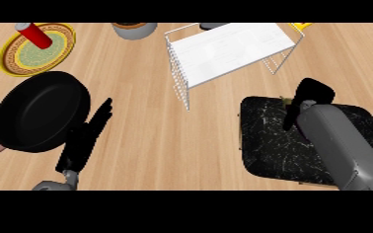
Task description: Pick the eggplant from the tray and place it in the tiered shelf
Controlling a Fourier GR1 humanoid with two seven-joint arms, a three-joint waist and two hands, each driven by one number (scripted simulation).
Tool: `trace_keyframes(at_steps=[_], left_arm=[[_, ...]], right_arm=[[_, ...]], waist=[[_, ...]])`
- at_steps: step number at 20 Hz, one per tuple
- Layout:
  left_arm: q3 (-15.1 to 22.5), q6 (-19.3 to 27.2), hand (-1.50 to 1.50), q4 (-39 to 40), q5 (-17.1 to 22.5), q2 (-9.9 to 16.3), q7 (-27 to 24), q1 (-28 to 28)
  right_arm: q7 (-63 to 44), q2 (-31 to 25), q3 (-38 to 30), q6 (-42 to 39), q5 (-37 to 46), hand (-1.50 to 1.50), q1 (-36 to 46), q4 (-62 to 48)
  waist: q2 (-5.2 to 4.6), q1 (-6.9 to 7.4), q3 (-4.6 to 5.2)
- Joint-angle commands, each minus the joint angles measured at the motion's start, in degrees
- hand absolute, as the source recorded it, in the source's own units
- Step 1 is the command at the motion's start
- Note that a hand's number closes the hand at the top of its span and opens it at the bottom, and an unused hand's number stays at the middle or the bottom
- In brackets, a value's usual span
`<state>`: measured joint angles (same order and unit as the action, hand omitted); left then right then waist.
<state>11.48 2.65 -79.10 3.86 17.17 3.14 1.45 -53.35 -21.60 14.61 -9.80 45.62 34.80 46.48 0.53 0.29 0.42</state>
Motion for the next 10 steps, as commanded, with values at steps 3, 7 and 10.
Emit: trace_keyframes(at_steps=[3,7,10], left_arm=[[-1.5,-0.6,0.0,2.0,0.7,0.5,-0.7,0.3],[-1.1,0.8,0.0,1.6,-0.3,-0.4,-0.4,-0.1],[-1.0,1.8,0.0,2.7,-1.1,-1.6,-0.8,0.2]], right_arm=[[25.7,-0.4,6.9,0.9,-1.5,1.5,-4.1,11.4],[39.2,-8.1,5.2,-0.2,-5.8,1.5,-7.1,21.3],[39.7,-12.4,2.1,-0.1,-8.0,1.5,-12.3,31.9]], waist=[[-0.21,-1.35,-0.48],[0.1,-2.56,-0.44],[0.15,-2.97,-0.35]])
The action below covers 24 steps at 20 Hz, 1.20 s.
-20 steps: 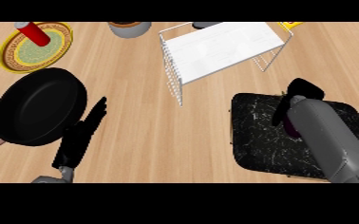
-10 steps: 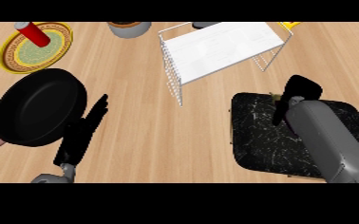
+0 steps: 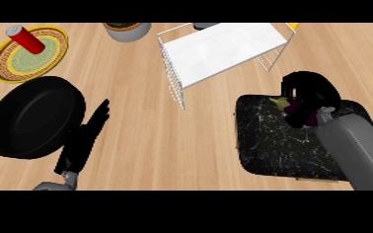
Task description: Pick the eggplant from the tray and place it in the tiered shelf
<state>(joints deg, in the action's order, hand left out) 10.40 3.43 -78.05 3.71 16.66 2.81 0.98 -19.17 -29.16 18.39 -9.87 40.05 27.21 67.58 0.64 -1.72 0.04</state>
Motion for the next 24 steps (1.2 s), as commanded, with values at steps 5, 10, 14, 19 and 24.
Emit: trace_keyframes(at_steps=[5,10,14,19,24], left_arm=[[-1.6,-1.4,0.0,-0.1,0.0,1.2,-2.2,-1.2],[-1.8,-2.8,0.0,-0.6,0.7,2.0,-0.7,-1.5],[0.8,-1.4,0.0,-2.1,-1.9,-1.2,0.2,-2.0],[0.1,-2.0,0.0,-1.9,-2.9,-1.8,-0.9,-2.0],[-1.6,-3.6,0.0,1.5,-2.7,-2.2,-1.5,1.5]], right_arm=[[3.5,-11.1,-9.8,-0.4,-5.4,1.5,-6.3,24.1],[-0.2,-6.0,-19.4,1.6,-15.2,1.5,-2.9,30.6],[0.5,-9.1,-25.6,-3.4,-18.7,1.5,2.8,25.9],[-7.2,-5.2,-21.1,-3.2,-12.7,1.5,16.1,19.3],[-4.6,-4.3,-21.1,-2.3,-9.2,1.5,26.6,5.6]], waist=[[-0.06,-0.06,0.02],[-0.1,0.36,-0.02],[-0.59,1.89,-0.04],[-0.7,2.54,-0.01],[-0.82,2.65,0.0]])
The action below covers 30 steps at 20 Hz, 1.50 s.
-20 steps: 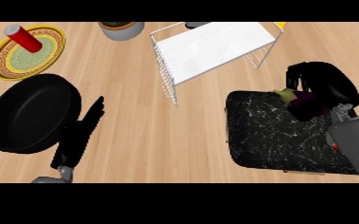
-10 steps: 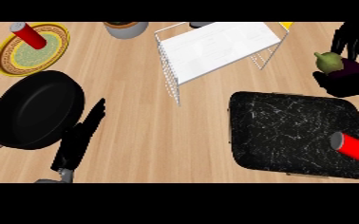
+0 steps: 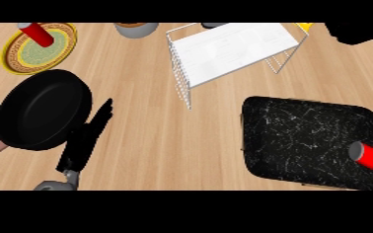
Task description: Pick the eggplant from the tray and place it in the tiered shelf
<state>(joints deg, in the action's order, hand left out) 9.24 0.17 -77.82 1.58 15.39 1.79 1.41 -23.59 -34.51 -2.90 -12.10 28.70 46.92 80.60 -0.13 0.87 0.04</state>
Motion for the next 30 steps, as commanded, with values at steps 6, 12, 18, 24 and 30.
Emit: trace_keyframes(at_steps=[6,12,18,24,30], left_arm=[[0.8,-0.4,0.0,-1.3,-1.5,-0.9,2.9,0.7],[0.4,-1.6,0.0,-0.5,-1.7,-1.1,0.2,0.7],[-0.8,-1.5,0.0,-0.2,-1.7,-1.1,0.5,2.1],[-1.7,-2.3,0.0,0.1,-0.9,-1.1,2.0,4.1],[-0.5,-1.3,0.0,-1.1,-2.5,-1.5,2.4,3.7]], right_arm=[[6.0,6.5,2.7,7.4,8.6,1.5,18.2,-27.8],[13.1,10.6,4.1,10.6,12.1,1.5,24.3,-42.0],[16.9,12.9,3.2,12.4,14.0,1.5,29.8,-55.6],[19.1,17.6,-3.6,10.5,6.8,1.5,31.4,-59.9],[18.0,21.3,-18.5,9.0,-8.8,-1.5,29.2,-62.5]], waist=[[-0.43,1.43,-0.02],[-0.66,1.83,-0.01],[-1.16,2.81,-0.02],[-1.39,2.65,-0.07],[-1.35,2.72,-0.18]])
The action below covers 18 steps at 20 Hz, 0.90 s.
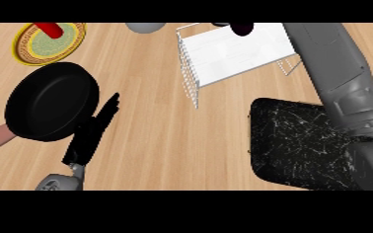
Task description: Pick the eggplant from the tray and place it in the tiered shelf
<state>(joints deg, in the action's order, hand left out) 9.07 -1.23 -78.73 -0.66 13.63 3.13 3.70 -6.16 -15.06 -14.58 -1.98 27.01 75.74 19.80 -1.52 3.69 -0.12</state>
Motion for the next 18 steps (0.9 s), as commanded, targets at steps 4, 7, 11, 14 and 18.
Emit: trace_keyframes(at_steps=[4,7,11,14,18], left_arm=[[0.3,0.3,0.0,0.3,-0.3,-1.1,1.1,0.9],[-0.6,-0.6,0.0,1.6,0.0,-0.1,-0.2,0.0],[-1.4,-1.8,0.0,0.0,1.1,0.8,-0.2,-0.1],[-0.5,1.8,0.0,0.9,-1.1,-1.5,-0.5,-1.6],[-3.1,-1.6,0.0,0.8,1.4,1.5,-1.7,-1.5]], right_arm=[[4.6,2.4,-12.1,1.9,-11.9,-1.5,0.7,-2.1],[5.1,-0.2,-14.3,6.1,-13.2,-1.5,3.3,-0.7],[9.1,-4.6,-17.8,14.2,-14.7,-1.5,1.2,0.5],[10.9,-7.8,-19.5,16.7,-15.5,-1.5,-0.7,1.4],[9.0,-16.6,-21.6,17.6,-15.9,-1.5,-3.8,0.1]], waist=[[-0.14,0.28,0.03],[0.23,-0.42,0.11],[0.22,-0.54,0.08],[0.62,-1.81,0.08],[0.69,-2.31,0.08]])
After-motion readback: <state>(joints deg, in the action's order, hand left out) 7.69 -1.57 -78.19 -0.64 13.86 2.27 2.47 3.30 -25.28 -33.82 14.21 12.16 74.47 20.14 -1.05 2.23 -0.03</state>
